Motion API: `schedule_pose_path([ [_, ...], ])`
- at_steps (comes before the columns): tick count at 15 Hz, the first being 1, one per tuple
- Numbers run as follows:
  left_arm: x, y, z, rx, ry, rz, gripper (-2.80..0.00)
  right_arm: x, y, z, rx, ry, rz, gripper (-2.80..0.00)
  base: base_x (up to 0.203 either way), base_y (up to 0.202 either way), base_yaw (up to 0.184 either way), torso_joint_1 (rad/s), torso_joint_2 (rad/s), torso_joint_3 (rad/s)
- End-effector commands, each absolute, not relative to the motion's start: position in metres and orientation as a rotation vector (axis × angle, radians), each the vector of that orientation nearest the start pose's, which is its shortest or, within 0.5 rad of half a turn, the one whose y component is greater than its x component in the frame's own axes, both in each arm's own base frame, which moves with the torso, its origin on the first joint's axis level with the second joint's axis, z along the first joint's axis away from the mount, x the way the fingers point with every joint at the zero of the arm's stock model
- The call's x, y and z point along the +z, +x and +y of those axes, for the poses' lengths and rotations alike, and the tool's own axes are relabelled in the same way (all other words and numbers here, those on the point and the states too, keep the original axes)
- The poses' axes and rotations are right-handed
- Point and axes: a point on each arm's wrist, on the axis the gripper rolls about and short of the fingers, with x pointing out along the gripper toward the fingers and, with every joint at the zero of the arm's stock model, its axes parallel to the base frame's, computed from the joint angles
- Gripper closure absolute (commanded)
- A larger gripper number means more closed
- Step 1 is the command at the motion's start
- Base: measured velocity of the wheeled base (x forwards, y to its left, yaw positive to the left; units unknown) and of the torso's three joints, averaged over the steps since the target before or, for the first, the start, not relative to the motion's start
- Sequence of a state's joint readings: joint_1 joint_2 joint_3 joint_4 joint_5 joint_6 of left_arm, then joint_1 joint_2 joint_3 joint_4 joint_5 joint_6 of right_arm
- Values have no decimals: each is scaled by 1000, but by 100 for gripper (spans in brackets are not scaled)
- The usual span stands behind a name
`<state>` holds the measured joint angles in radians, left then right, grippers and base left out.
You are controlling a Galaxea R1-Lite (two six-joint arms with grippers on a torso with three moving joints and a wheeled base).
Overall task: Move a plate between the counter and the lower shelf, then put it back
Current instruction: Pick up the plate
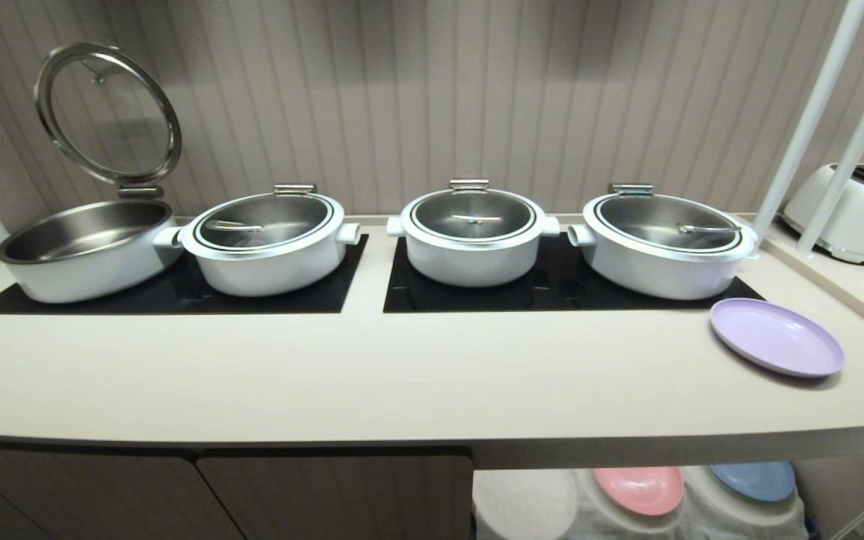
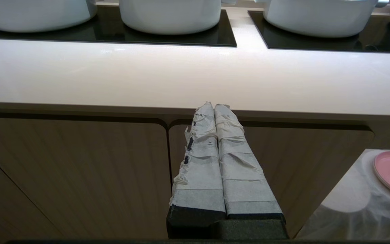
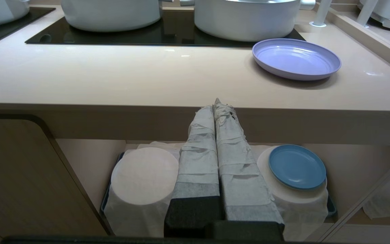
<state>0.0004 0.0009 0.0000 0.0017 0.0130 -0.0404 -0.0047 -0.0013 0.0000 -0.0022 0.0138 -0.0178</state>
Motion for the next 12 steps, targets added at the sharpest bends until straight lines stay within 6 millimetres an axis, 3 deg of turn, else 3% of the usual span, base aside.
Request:
schedule_pose_path([
  [1, 75, -23, 0, 15, -41, 3, 0, 76, -23, 0, 11, -18, -2, 0, 0, 0, 0, 0, 0, 0],
  [12, 75, -23, 0, 15, -41, 3, 0, 76, -23, 0, 9, -18, -2, 0, 0, 0, 0, 0, 0, 0],
])
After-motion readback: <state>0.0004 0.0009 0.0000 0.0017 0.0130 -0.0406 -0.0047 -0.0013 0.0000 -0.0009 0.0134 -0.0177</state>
